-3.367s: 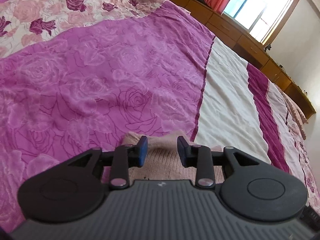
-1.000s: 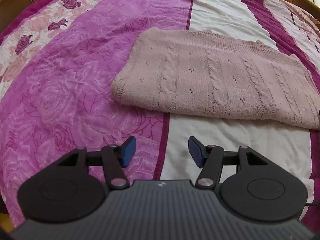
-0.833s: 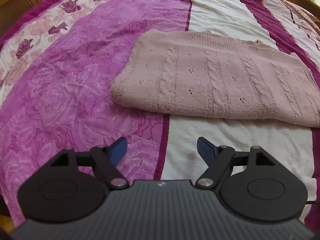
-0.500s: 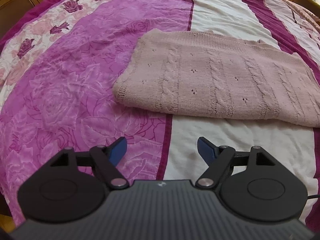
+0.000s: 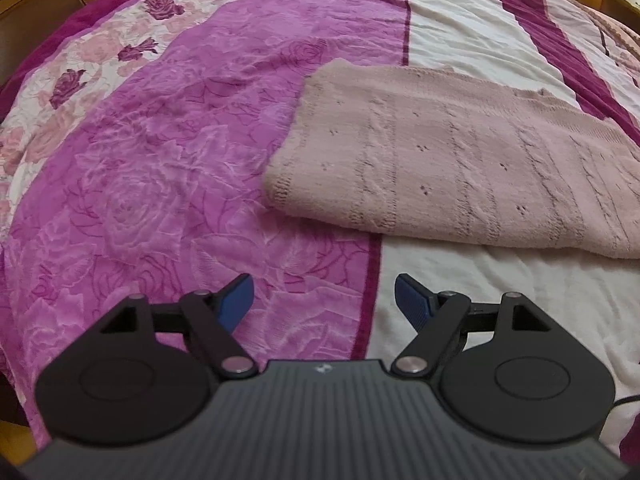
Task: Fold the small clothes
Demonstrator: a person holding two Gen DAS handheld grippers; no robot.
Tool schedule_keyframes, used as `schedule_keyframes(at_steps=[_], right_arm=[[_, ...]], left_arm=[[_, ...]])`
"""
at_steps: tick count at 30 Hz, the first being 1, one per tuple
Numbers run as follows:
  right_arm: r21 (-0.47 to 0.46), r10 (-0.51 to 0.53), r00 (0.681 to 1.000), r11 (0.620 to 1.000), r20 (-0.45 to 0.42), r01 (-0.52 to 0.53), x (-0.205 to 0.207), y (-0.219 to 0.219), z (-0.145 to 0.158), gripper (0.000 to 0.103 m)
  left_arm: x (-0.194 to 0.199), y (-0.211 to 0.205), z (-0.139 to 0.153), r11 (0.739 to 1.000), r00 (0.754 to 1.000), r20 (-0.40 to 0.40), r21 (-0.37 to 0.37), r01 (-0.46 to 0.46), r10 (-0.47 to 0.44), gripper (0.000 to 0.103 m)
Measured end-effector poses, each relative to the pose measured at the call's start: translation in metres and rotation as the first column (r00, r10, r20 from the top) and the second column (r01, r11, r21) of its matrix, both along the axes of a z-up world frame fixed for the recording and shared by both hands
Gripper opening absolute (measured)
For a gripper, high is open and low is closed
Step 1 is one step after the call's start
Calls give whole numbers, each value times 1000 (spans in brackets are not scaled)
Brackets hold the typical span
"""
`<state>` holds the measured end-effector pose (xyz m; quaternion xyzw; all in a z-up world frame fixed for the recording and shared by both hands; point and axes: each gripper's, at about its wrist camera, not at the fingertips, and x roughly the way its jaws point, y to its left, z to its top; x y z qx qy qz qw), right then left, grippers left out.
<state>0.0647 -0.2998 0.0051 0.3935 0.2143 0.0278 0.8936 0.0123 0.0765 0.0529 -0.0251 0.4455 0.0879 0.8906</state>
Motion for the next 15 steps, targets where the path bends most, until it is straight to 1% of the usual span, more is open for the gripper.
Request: schedule_keyframes(at_steps=[6, 9, 12, 15], right_arm=[[-8, 29, 998, 1000, 49, -29, 7, 16, 32, 28], [-20, 55, 996, 998, 66, -54, 12, 29, 48, 27], [-38, 81, 993, 996, 90, -78, 15, 46, 65, 27], [-51, 106, 988, 994, 112, -101, 19, 64, 81, 27]], left_arm=[[6, 15, 7, 1000, 1000, -15, 12, -6, 6, 79], [9, 24, 14, 1000, 1000, 1, 28, 5, -5, 79], [13, 33, 21, 999, 1000, 21, 41, -5, 4, 79], [16, 45, 24, 999, 999, 25, 23, -31, 30, 79]])
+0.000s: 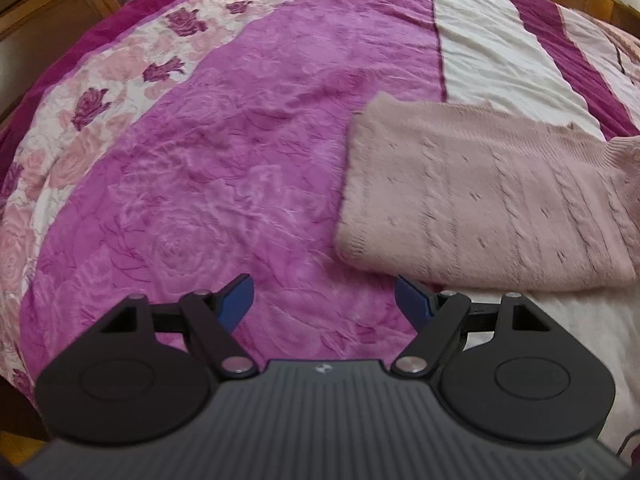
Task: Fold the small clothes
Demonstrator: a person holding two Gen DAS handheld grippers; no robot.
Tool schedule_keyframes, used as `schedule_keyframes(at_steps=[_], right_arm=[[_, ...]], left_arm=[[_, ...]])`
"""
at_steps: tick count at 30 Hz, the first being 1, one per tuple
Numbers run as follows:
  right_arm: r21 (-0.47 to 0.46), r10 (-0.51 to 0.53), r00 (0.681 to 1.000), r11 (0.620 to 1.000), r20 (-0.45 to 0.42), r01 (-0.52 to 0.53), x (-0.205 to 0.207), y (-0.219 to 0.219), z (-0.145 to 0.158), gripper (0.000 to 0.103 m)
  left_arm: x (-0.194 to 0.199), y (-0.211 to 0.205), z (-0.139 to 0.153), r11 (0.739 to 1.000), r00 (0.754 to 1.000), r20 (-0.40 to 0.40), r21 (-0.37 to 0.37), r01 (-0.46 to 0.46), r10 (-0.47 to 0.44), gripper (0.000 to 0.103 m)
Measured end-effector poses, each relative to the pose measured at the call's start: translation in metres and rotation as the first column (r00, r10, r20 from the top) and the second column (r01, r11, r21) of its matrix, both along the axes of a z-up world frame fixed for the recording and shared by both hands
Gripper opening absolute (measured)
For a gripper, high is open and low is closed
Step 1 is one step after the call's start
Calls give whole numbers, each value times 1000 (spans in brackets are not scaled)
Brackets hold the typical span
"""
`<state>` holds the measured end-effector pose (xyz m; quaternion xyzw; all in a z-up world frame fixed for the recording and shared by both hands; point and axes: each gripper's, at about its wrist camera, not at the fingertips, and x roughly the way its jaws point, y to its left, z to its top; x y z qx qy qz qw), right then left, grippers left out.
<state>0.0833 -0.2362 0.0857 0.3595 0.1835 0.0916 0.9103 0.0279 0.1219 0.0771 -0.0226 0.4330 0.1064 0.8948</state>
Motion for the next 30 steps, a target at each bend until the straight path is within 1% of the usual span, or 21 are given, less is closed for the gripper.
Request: schedule_keyframes(at_steps=[4, 8, 13, 18, 20, 23, 26, 30], right_arm=[[-24, 35, 999, 999, 24, -34, 7, 27, 16, 26], [-30, 66, 997, 997, 35, -65, 15, 53, 27, 26], [-33, 115, 991, 993, 66, -113, 22, 90, 42, 26], [-88, 186, 979, 980, 78, -180, 29, 139, 50, 26], [-110, 215, 974, 972, 67, -207, 33, 161, 48, 26], [-144, 258, 966, 958, 38, -250, 35, 193, 36, 26], [-201, 294, 956, 936, -4, -289, 38, 226, 18, 26], [-270, 333, 941, 901, -66, -338, 43, 255, -13, 26]], left_arm=[[0, 16, 1, 1000, 1000, 3, -22, -15, 15, 79], [-2, 27, 5, 1000, 1000, 18, -4, -12, 12, 79], [-4, 45, 9, 999, 999, 33, -2, -39, 39, 79], [-7, 60, 9, 998, 997, 41, -19, -60, 61, 79], [-9, 63, 8, 998, 997, 42, -24, -62, 63, 79], [-11, 67, 7, 998, 997, 43, -28, -62, 64, 79], [-12, 71, 5, 998, 997, 49, -31, -62, 64, 79], [-12, 77, 4, 997, 996, 54, -32, -65, 66, 79]])
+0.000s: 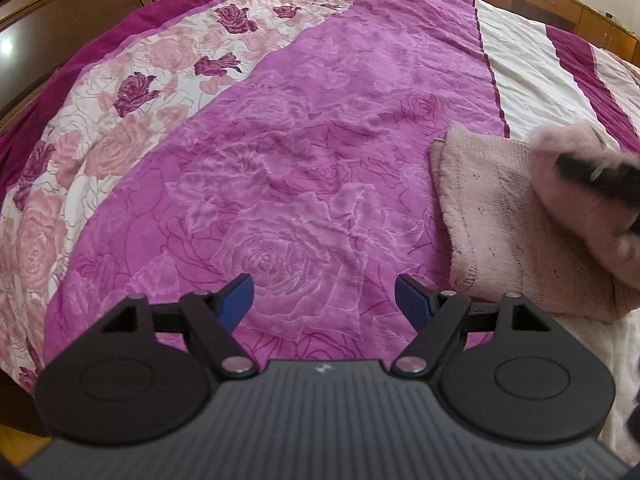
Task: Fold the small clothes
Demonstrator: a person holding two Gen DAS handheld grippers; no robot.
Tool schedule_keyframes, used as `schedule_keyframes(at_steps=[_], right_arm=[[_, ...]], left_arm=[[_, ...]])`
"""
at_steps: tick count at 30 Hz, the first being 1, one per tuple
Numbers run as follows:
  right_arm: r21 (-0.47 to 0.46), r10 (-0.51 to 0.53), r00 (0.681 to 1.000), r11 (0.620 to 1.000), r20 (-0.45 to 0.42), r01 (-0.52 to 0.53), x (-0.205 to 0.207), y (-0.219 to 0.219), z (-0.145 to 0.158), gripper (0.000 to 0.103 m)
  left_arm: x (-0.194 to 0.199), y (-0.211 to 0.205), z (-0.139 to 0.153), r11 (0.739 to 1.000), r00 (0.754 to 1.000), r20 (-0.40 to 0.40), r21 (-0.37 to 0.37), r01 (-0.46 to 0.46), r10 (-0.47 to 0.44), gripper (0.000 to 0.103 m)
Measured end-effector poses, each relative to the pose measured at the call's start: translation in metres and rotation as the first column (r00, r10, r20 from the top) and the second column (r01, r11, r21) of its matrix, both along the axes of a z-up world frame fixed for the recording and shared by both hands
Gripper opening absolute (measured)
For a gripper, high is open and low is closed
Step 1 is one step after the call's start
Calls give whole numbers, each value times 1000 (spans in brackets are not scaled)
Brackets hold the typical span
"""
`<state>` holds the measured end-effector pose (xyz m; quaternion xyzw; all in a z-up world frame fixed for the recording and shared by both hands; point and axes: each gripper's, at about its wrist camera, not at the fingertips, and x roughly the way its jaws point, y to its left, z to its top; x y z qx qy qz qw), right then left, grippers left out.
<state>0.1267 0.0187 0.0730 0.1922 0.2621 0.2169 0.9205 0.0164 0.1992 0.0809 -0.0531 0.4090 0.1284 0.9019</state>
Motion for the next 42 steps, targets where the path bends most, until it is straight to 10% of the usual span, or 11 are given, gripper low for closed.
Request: schedule_keyframes(at_steps=[5, 10, 25, 37, 42], right_arm=[[-75, 41, 998, 996, -55, -45, 7, 22, -33, 32], [-62, 89, 996, 994, -30, -91, -3, 29, -26, 64], [-47, -22, 998, 999, 62, 25, -61, -59, 24, 73], [-3, -211, 977, 978, -38, 211, -52, -122, -6, 73], [-5, -225, 972, 974, -61, 225, -48, -122, -18, 73]], left_arm=[[5, 5, -1, 1000, 1000, 4, -9, 1, -1, 79], [12, 3, 5, 998, 999, 38, -58, 26, -24, 79], [76, -48, 10, 947, 972, 146, -239, 214, -183, 79], [113, -68, -25, 912, 963, 140, -313, 265, -231, 77], [118, -66, -42, 887, 966, 142, -387, 253, -214, 53]])
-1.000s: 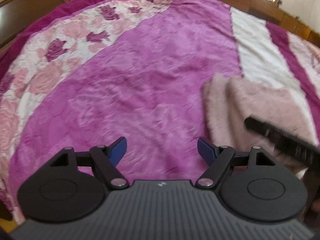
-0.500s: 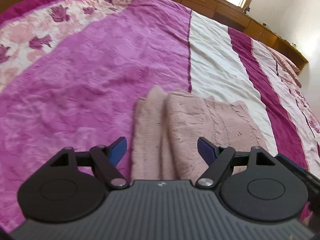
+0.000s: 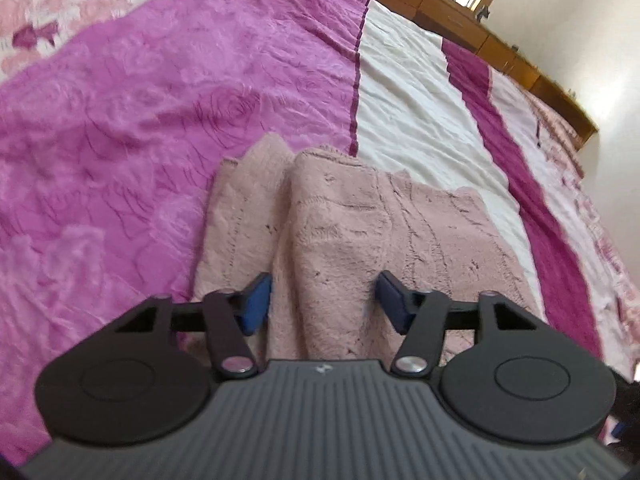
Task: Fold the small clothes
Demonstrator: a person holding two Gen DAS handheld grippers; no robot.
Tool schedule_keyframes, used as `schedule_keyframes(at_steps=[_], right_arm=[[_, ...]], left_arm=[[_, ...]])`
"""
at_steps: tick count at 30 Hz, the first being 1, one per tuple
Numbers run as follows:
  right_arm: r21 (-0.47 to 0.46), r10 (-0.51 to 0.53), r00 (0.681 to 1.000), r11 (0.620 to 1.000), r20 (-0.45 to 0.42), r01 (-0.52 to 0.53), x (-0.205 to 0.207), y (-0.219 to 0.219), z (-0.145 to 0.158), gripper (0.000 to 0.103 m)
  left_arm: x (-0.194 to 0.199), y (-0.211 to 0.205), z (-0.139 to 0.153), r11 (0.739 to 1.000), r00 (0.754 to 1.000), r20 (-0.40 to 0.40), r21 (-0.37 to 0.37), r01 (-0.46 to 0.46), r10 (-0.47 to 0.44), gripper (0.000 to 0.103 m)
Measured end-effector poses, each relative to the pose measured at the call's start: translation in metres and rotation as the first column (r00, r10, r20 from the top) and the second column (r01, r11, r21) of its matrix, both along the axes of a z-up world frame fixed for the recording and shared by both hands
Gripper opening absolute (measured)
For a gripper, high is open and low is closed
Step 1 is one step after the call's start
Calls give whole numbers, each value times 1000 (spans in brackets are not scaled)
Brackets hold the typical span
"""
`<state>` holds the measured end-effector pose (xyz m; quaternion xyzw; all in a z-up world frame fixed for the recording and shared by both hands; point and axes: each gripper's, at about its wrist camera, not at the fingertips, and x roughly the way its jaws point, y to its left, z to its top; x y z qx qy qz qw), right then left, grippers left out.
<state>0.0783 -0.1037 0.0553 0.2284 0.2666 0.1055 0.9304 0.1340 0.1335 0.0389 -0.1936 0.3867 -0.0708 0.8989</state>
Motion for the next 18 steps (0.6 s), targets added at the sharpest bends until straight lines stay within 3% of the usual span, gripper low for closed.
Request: schedule_keyframes(at_steps=[1, 3, 6, 8, 11, 14, 16, 18], right_arm=[[2, -1, 1000, 1000, -5, 1, 2, 1, -2, 73], [13, -3, 1000, 1000, -21, 4, 5, 1, -8, 73], [67, 4, 999, 998, -52, -1, 10, 2, -18, 73], [110, 13, 999, 994, -53, -7, 9, 4, -20, 73], [96, 32, 999, 995, -39, -28, 9, 12, -13, 74], [103, 81, 997, 991, -7, -80, 8, 22, -7, 74], [88, 112, 994, 990, -1, -112, 10, 30, -6, 74], [47, 118, 993, 992, -1, -118, 10, 39, -8, 74]], left_arm=[[-1, 0, -1, 1000, 1000, 5, -14, 0, 0, 49], [-2, 0, -1, 999, 1000, 22, -32, 14, -13, 30], [-3, -2, 4, 999, 999, 47, -26, 21, -20, 17], [-5, 0, 12, 1000, 997, 72, -20, 17, -15, 16], [-13, 11, 31, 999, 990, 140, -42, -17, 23, 15], [-14, 23, 39, 997, 984, 159, 11, -80, 77, 15], [-10, 30, 28, 994, 989, 113, 48, -102, 96, 15], [-7, 37, 10, 995, 995, 39, 32, -94, 92, 17]])
